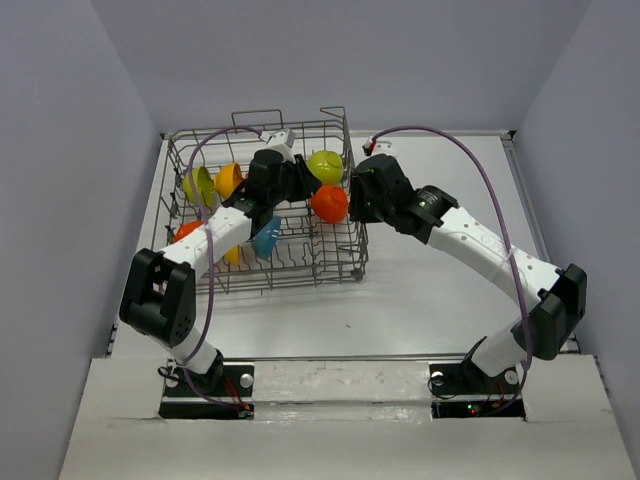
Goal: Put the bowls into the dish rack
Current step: Place the upside down bowl on the dish rack, then pick up the bowl from the center of the board.
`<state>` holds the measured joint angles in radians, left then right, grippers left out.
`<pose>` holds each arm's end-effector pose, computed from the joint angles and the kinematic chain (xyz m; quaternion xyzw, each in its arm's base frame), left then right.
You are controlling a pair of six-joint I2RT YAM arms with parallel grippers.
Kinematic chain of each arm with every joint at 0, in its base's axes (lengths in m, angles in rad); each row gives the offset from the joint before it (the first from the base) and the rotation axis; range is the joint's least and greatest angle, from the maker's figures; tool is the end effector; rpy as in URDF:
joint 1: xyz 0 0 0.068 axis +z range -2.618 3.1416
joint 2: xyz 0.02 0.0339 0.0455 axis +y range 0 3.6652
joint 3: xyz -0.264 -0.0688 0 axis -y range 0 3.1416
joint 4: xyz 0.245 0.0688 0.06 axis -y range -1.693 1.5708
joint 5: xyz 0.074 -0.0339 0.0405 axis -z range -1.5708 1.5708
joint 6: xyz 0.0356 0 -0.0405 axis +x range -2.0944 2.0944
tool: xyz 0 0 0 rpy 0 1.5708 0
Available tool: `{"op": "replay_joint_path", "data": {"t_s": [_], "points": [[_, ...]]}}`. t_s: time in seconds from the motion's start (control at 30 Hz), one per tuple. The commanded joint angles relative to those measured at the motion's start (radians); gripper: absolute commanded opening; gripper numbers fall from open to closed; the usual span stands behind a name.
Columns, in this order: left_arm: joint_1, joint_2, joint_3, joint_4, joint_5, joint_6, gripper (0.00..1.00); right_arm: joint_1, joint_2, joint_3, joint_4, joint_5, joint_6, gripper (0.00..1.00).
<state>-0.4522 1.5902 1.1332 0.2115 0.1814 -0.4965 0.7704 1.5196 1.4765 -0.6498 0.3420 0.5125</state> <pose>0.3365 -0.1706 0.2967 0.0383 0.7862 -0.3434 0.5124 0.2499 0.2258 0.3578 -0.0430 0.8939 0.1272 0.4277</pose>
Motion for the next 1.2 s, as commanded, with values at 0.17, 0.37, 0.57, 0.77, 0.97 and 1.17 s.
{"op": "replay_joint_path", "data": {"t_s": [0.17, 0.37, 0.57, 0.77, 0.97, 1.17], "points": [[-0.009, -0.094, 0.074, -0.035, -0.008, 0.053, 0.34, 0.013, -0.026, 0.126, 0.009, 0.038, -0.019, 0.51], [-0.009, -0.11, 0.082, -0.053, -0.037, 0.061, 0.34, 0.013, -0.019, 0.189, -0.004, 0.074, -0.037, 0.59], [-0.009, -0.131, 0.074, -0.06, -0.072, 0.072, 0.34, 0.013, -0.044, 0.217, -0.007, 0.248, -0.034, 0.66], [-0.008, -0.171, 0.025, -0.021, -0.074, 0.056, 0.35, -0.156, -0.085, 0.205, 0.05, 0.208, -0.025, 0.66], [-0.008, -0.208, 0.017, -0.023, -0.069, 0.055, 0.36, -0.454, 0.019, 0.179, 0.101, 0.012, 0.024, 0.63], [-0.008, -0.231, 0.025, -0.037, -0.059, 0.061, 0.36, -0.482, 0.247, 0.218, 0.157, -0.037, 0.06, 0.58]]}}
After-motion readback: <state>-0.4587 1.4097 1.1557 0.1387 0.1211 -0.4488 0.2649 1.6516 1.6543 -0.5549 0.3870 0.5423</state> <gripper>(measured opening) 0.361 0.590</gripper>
